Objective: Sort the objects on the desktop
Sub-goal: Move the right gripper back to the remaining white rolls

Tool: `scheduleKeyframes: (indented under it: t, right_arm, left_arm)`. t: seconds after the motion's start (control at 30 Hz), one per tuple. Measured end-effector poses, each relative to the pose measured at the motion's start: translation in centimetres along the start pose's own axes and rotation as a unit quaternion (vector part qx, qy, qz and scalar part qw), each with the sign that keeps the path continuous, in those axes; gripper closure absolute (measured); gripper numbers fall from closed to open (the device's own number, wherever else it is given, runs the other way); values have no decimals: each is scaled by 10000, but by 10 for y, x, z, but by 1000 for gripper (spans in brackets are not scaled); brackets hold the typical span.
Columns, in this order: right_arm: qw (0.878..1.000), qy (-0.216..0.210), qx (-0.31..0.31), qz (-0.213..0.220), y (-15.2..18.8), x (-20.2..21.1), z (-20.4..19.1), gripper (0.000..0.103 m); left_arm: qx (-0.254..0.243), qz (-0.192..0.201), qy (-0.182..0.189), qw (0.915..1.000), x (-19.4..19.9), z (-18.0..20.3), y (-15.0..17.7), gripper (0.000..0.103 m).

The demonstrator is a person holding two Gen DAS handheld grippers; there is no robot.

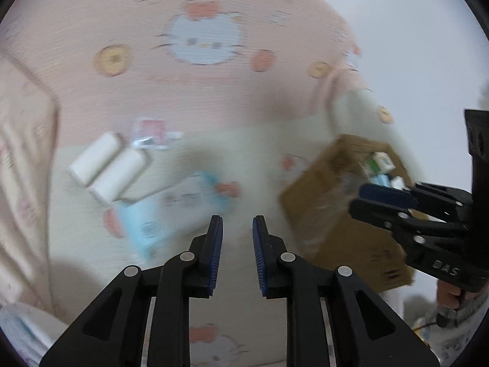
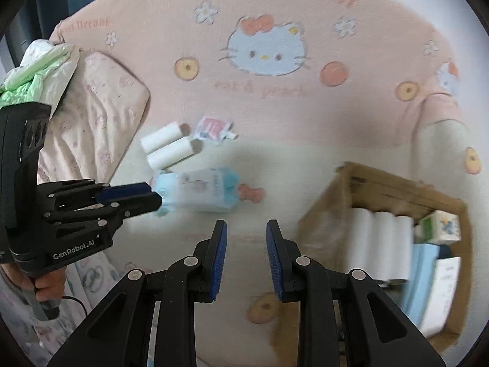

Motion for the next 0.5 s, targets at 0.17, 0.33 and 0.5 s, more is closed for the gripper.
scheduleKeyframes:
  t: [0.17,0.33,0.5]
  right_arm:
    - [9995,-189,193,-169,1,-22,-33,80]
    - [9987,-361,221,-295,-4,-43,-53,80]
    - [9983,-467,114,-344,-14,-64,-64,80]
  left_arm:
    - [423,67,-380,9984,-7,-54,6,79]
    - [1055,246,-755,9912,-19,-110,14,76]
    - [1828,260,-1045,9772,-30,-154,20,75]
Point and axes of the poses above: each gripper's, at about its wrist camera, not at the fingertips, and x roughly against the way its jaws point, z to its right, y to its underside, the point moved 5 cm from there along -x, roughly the way its jaws point, and after that the axes turned 14 degrees about z, right-handed, at the moved point
